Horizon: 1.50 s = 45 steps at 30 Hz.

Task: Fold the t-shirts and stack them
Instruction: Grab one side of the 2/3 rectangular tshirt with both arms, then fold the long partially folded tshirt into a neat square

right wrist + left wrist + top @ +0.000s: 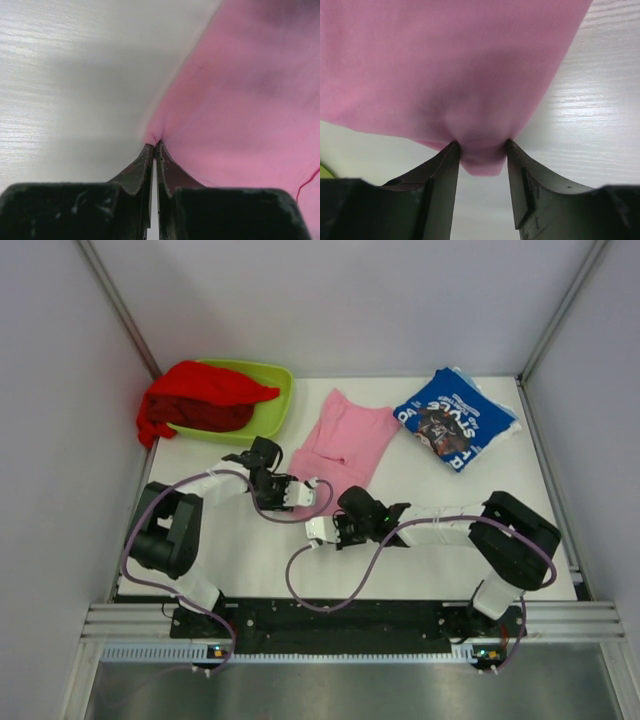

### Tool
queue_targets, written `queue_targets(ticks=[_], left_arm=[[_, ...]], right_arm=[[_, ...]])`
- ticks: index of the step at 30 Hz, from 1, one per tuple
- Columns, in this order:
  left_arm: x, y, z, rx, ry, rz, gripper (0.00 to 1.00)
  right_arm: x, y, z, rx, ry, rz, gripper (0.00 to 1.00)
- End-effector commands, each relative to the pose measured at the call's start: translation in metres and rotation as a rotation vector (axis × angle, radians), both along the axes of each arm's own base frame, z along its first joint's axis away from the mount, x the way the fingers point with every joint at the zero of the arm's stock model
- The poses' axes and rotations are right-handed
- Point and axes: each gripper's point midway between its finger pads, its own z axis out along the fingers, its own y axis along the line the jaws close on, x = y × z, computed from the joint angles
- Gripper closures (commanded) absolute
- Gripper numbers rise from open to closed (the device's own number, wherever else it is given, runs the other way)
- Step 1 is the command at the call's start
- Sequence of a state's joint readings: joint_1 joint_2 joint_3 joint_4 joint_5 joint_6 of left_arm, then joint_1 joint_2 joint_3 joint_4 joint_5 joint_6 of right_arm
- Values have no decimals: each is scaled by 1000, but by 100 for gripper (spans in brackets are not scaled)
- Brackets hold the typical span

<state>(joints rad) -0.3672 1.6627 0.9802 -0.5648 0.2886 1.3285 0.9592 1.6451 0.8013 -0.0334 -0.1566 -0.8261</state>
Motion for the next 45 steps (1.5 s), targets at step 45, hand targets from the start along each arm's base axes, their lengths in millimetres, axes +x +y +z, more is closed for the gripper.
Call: queue_targets(ticks=[45], left_arm=[[96, -72, 179, -339, -118, 423, 100]], right_arm=[[110, -133, 180, 489, -97, -695, 100]])
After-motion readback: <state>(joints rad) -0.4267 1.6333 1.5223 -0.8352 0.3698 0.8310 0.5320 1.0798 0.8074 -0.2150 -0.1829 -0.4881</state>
